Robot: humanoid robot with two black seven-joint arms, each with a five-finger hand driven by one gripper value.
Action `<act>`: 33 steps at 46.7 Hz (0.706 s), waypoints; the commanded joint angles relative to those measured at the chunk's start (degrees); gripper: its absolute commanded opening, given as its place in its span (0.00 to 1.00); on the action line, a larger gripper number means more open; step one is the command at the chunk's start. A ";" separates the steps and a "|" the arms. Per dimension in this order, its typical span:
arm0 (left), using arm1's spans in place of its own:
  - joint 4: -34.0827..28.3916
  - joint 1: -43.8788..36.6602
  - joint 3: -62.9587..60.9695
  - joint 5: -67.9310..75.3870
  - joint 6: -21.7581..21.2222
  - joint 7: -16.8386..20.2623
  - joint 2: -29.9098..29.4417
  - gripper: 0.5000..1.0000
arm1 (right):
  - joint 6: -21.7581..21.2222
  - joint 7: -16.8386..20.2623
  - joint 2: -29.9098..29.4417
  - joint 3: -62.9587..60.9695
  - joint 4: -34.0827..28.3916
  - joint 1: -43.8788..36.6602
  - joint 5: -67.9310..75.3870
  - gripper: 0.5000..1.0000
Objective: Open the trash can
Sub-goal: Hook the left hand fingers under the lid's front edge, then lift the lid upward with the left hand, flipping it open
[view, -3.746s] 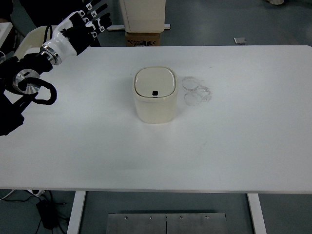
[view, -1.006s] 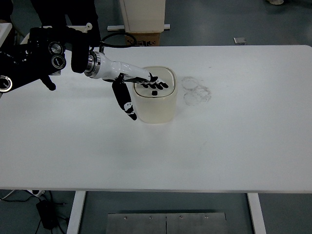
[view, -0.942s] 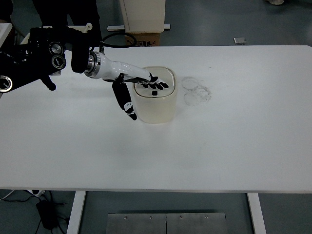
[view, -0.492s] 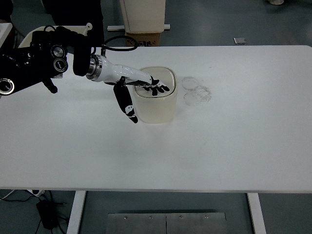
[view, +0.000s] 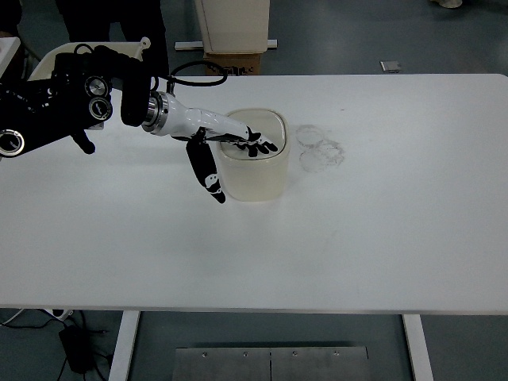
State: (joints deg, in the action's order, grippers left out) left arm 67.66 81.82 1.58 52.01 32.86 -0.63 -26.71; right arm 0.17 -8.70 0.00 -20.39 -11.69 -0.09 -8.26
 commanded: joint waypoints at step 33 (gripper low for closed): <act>-9.30 4.14 6.42 -21.07 -4.91 0.98 -1.51 1.00 | 0.01 0.00 0.00 0.00 0.00 0.00 0.00 0.99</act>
State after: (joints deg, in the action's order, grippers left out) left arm 59.79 86.36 7.34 33.06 28.59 0.31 -28.24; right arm 0.17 -8.71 0.00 -20.39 -11.69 -0.09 -8.26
